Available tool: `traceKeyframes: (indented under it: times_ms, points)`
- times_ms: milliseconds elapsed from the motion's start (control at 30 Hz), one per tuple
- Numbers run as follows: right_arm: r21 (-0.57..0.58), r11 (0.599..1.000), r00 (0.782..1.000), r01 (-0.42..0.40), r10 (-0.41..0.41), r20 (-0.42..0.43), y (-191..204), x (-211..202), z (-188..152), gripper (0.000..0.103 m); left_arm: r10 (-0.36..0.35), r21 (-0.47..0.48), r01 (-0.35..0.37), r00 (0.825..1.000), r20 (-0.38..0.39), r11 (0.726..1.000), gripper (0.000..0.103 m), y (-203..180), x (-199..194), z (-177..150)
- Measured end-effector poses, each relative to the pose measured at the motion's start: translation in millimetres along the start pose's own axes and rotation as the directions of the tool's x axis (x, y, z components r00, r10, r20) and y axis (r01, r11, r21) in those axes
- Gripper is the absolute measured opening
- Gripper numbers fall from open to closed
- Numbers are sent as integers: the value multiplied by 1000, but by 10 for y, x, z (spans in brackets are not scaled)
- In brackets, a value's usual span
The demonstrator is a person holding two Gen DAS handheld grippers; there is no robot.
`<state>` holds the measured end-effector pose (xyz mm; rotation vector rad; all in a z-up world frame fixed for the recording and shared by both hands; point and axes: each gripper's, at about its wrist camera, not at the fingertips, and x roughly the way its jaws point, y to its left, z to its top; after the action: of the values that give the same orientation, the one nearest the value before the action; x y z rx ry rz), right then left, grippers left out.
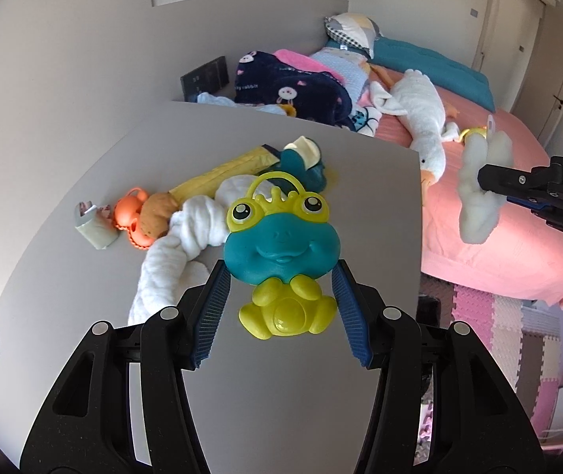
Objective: Collect trash
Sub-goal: 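Lift the frog and white foam toy and carry them toward the bin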
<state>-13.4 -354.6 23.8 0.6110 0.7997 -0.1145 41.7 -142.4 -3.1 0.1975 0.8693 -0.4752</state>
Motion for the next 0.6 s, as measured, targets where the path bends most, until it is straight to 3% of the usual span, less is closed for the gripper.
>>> traceKeyframes:
  times_ms: [600]
  points:
    - [85,993,994,86,-92,65,-892,-464,99,21,-109,131,110,994,-15,985,53,-1045,170,176]
